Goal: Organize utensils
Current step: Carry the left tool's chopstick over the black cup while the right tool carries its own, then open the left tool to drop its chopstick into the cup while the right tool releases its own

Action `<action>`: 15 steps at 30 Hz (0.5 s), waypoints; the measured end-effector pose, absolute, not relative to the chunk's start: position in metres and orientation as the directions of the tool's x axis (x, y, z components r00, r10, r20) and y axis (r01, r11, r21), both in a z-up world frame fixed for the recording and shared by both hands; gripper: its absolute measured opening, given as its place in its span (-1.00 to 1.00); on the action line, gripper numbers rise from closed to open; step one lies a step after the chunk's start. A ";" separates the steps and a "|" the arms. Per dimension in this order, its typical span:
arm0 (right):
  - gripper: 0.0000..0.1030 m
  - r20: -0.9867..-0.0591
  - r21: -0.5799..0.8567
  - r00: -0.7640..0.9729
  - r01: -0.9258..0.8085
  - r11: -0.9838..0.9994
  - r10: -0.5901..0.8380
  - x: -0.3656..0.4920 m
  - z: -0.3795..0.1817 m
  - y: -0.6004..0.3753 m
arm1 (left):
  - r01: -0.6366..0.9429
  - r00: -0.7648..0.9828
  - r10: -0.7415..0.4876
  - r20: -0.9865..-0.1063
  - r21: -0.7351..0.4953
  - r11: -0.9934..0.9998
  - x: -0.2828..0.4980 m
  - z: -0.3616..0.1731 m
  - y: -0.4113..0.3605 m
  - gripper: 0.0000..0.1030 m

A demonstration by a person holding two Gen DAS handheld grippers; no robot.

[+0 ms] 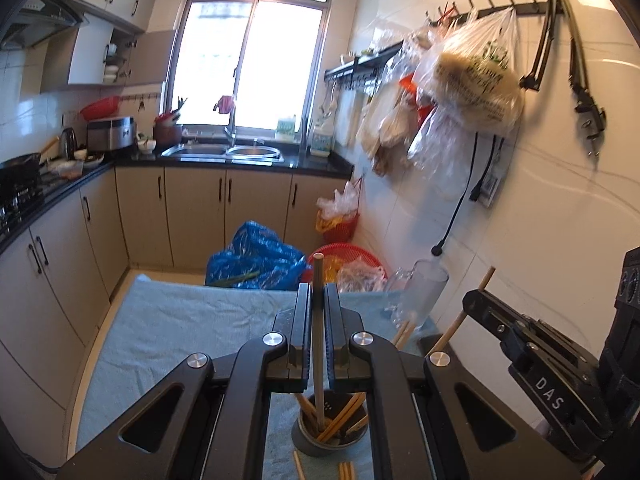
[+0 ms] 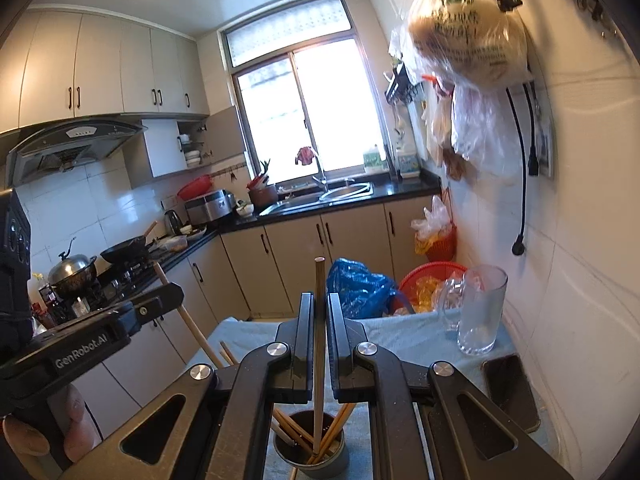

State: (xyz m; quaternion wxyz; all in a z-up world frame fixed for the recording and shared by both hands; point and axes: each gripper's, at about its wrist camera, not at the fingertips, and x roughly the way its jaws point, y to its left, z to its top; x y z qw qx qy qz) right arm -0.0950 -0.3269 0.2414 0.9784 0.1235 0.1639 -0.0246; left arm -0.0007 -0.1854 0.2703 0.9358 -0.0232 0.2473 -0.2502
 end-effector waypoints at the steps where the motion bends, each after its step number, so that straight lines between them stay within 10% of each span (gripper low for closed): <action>1: -0.87 -0.334 0.231 0.943 0.089 0.969 -0.007 -0.093 0.238 -0.327 | 0.455 0.750 -0.477 -0.459 -0.166 0.875 0.001 0.266 -0.186 -0.90; 15: -0.87 -0.435 0.237 0.901 0.111 0.965 0.003 -0.072 0.190 -0.330 | 0.456 0.722 -0.450 -0.526 -0.129 0.881 -0.005 0.223 -0.188 -0.90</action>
